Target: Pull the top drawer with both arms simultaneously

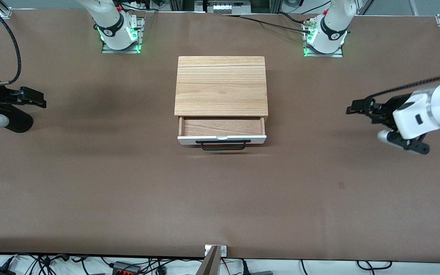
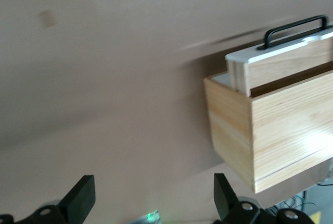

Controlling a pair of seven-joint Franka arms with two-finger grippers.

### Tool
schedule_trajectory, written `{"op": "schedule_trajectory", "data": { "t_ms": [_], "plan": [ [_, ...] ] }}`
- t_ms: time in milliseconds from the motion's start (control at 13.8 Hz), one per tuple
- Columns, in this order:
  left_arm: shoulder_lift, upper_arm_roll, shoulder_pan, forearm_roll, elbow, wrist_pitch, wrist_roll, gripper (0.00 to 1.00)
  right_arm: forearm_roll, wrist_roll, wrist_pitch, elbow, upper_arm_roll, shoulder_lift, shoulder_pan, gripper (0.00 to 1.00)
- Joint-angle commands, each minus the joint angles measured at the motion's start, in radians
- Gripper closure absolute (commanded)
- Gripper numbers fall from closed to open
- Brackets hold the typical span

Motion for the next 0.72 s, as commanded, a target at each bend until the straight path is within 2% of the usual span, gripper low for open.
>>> {"op": "schedule_trajectory", "data": {
  "t_ms": [0,72,289,361,506,650],
  "plan": [
    [-0.046,-0.002,0.004,0.087,-0.002,-0.062,-0.028,0.00,0.036,0.011,0.063,-0.065,0.004,-0.033,-0.047,0.00],
    [-0.051,-0.004,0.003,0.113,-0.002,-0.065,-0.030,0.00,0.031,0.014,0.104,-0.122,0.004,-0.062,-0.051,0.00],
    [-0.081,-0.001,0.004,0.129,-0.021,-0.090,-0.146,0.00,0.024,0.106,0.305,-0.411,0.011,-0.249,-0.080,0.00],
    [-0.083,-0.001,0.004,0.132,-0.021,-0.076,-0.178,0.00,0.021,0.109,0.336,-0.452,0.022,-0.274,-0.100,0.00],
    [-0.109,-0.004,0.006,0.154,-0.065,-0.039,-0.177,0.00,-0.027,0.147,0.350,-0.454,0.130,-0.279,-0.163,0.00],
    [-0.187,-0.013,0.006,0.179,-0.174,0.004,-0.178,0.00,-0.033,0.276,0.327,-0.451,0.152,-0.283,-0.165,0.00]
  ]
}}
